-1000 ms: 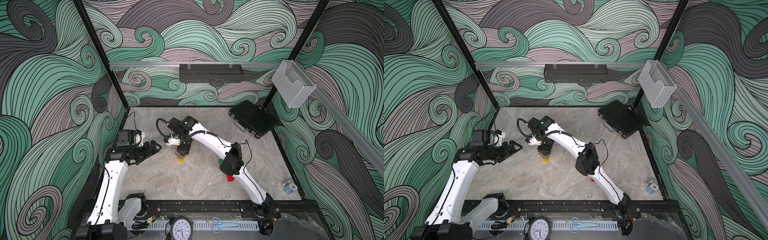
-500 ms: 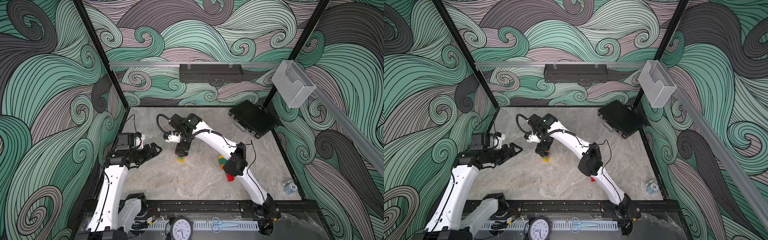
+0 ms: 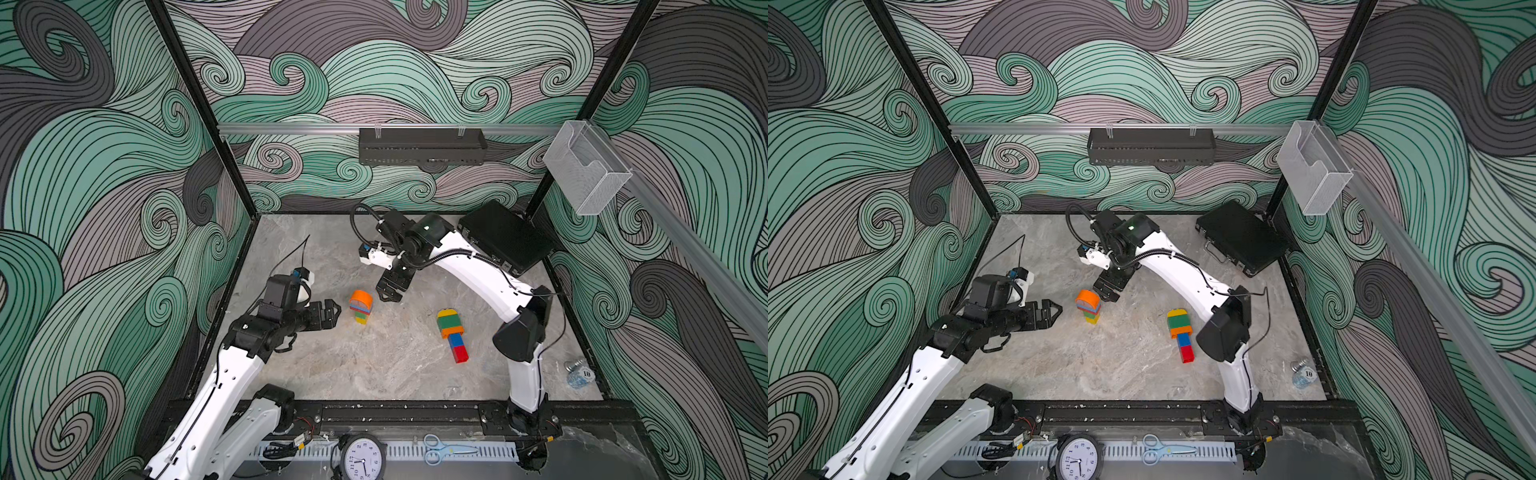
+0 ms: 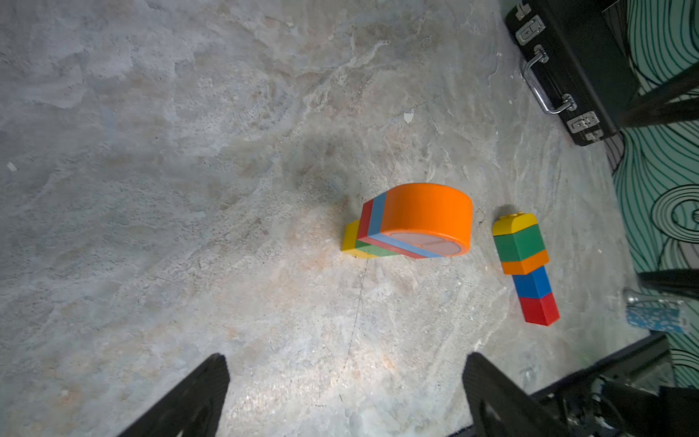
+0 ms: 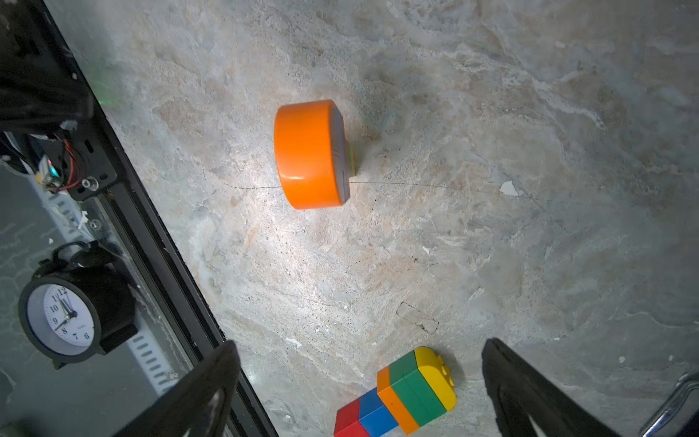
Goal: Assemble an ice cream with lego
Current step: Assemble the lego brick with the lego brick, then adjust the lego brick at the center of the board.
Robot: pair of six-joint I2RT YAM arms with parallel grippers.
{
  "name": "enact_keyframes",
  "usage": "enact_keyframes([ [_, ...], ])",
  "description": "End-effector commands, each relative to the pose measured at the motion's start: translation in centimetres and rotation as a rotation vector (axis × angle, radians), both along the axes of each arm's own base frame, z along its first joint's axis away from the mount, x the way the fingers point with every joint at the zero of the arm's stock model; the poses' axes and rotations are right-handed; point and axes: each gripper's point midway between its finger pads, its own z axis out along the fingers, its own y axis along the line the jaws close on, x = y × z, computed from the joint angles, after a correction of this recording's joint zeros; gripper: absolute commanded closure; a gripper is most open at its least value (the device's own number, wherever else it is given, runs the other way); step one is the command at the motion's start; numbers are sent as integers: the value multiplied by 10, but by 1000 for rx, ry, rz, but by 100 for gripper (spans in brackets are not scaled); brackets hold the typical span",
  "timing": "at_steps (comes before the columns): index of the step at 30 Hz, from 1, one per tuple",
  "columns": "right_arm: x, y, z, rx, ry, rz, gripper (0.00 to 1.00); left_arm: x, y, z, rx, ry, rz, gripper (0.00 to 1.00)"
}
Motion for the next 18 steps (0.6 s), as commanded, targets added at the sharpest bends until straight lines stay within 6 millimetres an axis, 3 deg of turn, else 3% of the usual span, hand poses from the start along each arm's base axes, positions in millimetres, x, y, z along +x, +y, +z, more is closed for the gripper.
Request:
enact_keyframes([
  [1,-3,0,24,154,-16,-64,1,14,1,8,60,-119,14,1],
  [4,-7,-12,30,207,-27,-105,1,17,-9,5,107,-150,-16,1],
  [12,-15,-42,36,249,-42,-156,1,22,-61,-6,221,-361,-177,1],
  [18,-16,-57,44,285,-69,-175,1,24,-71,-9,206,-458,-208,1],
])
